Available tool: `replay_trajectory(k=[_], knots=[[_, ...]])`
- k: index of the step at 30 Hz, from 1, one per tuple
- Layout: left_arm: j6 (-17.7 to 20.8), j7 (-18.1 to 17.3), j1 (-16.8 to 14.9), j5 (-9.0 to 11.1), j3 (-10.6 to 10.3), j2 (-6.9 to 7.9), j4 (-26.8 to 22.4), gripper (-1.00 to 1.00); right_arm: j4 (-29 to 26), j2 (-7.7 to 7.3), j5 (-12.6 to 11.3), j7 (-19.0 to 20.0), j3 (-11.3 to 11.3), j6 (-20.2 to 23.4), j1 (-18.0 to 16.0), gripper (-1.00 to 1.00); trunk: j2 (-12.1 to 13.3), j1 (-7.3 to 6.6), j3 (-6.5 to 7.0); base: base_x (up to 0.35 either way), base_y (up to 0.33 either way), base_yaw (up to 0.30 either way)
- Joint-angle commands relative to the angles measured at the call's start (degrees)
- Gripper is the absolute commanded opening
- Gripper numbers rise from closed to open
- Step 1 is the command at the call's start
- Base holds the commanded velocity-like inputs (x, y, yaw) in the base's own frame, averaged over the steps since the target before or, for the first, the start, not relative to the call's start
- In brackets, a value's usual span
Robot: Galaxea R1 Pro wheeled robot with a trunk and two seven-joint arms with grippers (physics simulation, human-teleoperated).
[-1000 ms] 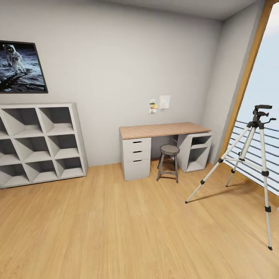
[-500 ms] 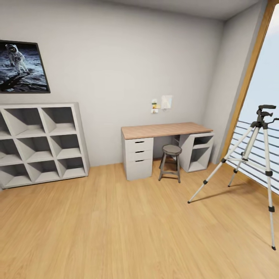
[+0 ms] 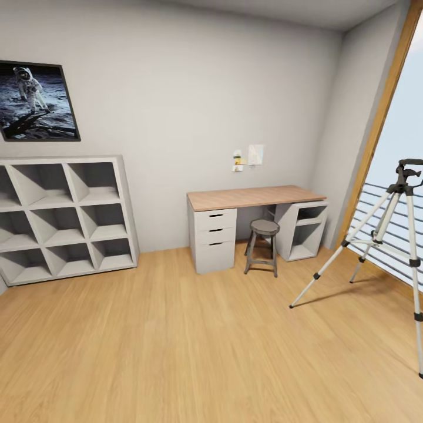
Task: Attach the digital camera to the camera tripod in the bedroom.
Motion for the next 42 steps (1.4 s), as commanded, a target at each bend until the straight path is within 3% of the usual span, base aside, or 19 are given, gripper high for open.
replay_trajectory(k=[1,10,33,42], knots=[[-0.1,0.0,0.0,0.1,0.1,-0.01,-0.1,1.0,0.0,0.0,0.0,0.0,0.0,-0.1,0.0,1.0,0.0,0.0,-0.04,0.0,0.012,0.0],[-0.2,0.1,0.0,0.1,0.0,-0.08,0.0,1.0,0.0,0.0,0.0,0.0,0.0,-0.1,0.0,1.0,0.0,0.0,-0.04,0.0,0.137,0.0],[-0.2,0.1,0.0,0.1,0.0,-0.1,0.0,1.0,0.0,-0.09,0.0,0.5,0.0,0.0,0.0,1.0,0.0,0.0,-0.04,-0.021,0.302,0.0],[-0.2,0.1,0.0,0.1,0.0,-0.1,0.0,1.0,0.0,-0.04,-0.1,0.3,-0.1,-0.4,0.0,1.0,0.0,0.0,-0.04,-0.014,0.049,0.0]])
